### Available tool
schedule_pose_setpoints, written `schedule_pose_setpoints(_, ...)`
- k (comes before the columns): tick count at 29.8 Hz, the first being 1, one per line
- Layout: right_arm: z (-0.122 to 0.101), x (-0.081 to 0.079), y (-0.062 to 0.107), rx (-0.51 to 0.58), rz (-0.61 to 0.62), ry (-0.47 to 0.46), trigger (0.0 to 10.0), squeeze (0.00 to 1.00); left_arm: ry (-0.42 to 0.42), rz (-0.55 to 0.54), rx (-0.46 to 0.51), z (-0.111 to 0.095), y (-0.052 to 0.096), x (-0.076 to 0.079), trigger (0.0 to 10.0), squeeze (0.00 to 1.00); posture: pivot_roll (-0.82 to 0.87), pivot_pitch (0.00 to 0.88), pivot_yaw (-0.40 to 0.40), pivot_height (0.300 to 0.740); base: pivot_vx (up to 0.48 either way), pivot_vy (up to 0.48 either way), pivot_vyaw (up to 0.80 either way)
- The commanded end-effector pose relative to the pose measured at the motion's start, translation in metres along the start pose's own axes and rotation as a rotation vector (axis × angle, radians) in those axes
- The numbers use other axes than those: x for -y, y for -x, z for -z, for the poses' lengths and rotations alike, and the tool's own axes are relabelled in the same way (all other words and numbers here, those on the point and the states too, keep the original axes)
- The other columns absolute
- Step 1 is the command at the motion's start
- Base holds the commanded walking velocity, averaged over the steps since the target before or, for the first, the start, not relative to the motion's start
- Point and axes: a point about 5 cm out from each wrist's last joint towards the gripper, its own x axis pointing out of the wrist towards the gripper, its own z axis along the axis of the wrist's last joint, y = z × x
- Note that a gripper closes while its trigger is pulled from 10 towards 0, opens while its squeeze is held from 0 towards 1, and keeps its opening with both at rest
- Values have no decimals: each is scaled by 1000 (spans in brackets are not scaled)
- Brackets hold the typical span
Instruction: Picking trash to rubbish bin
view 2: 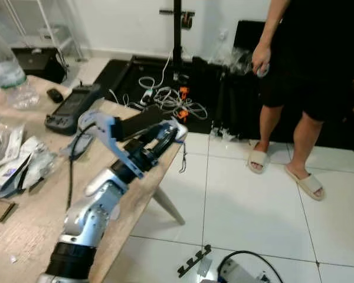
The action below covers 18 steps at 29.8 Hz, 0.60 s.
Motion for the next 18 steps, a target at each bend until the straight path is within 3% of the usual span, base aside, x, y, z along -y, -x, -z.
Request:
schedule_pose_setpoints(1, -2, -8, -1, 4, -25, 3, 10000, 0, -8, -14, -6, 2, 3, -2, 10000, 0, 54, 37, -12, 740, 0, -416, 0)
schedule_pose_setpoints(10, -15, -12, -1, 23, -31, 5, 10000, 0, -11, -24, -3, 2, 3, -3, 10000, 0, 57, 42, -18, 740, 0, -406, 0)
schedule_pose_setpoints(18, -5, -7, -1, 12, -28, 10, 10000, 0, -18, -98, 7, 3, 4, -11, 10000, 0, 60, 46, -20, 740, 0, 0, -96)
